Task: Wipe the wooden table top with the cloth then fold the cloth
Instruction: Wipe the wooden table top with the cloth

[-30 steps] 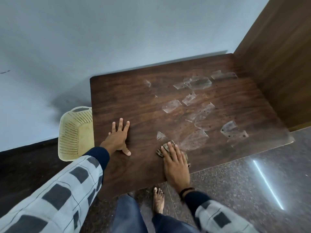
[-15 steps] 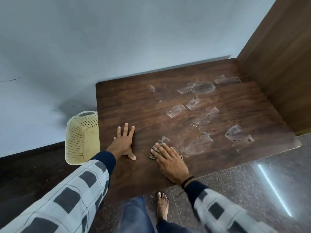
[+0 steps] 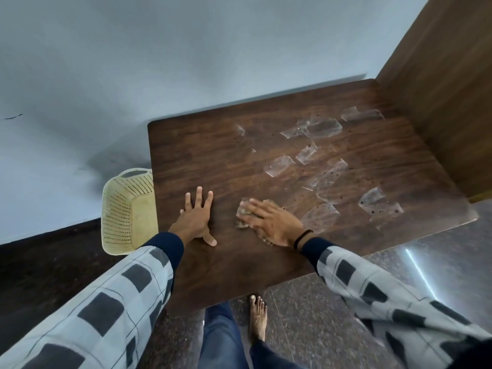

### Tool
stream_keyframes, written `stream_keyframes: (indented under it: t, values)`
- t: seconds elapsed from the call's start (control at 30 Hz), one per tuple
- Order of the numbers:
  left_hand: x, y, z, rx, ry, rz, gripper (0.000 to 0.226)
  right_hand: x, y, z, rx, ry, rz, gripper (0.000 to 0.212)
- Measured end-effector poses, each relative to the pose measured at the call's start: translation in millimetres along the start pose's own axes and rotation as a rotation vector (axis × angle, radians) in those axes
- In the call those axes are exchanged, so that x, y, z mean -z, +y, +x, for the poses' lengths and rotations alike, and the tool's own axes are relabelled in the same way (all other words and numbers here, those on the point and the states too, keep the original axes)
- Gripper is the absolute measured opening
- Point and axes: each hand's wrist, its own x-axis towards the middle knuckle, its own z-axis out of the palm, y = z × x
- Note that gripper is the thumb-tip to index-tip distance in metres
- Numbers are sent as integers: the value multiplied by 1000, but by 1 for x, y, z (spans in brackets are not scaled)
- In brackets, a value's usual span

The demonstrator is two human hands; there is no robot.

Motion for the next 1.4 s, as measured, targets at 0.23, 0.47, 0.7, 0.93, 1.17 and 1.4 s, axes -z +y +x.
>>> stream_keyframes:
  t: [0.23, 0.47, 0.7, 0.93, 1.17, 1.4]
  values:
    - [-2, -6, 8, 6, 7, -6, 157, -32, -84, -3, -377, 241, 206, 54]
    - [-2, -5, 3, -19, 27, -5, 155, -21, -42, -42, -519, 193, 202, 53]
    - [0, -1, 0, -14, 27, 0, 154, -11, -21, -26, 62, 45, 0, 62]
    - [-1, -4, 2, -4, 49, 5, 155, 7, -43, 27, -532, 195, 240, 53]
    - [-5, -6, 6, -9, 67, 3, 156, 29, 22, 28, -33, -39, 33, 61]
    - [-8, -7, 7, -23, 98, 8, 157, 14, -35, 43, -343, 144, 208, 55]
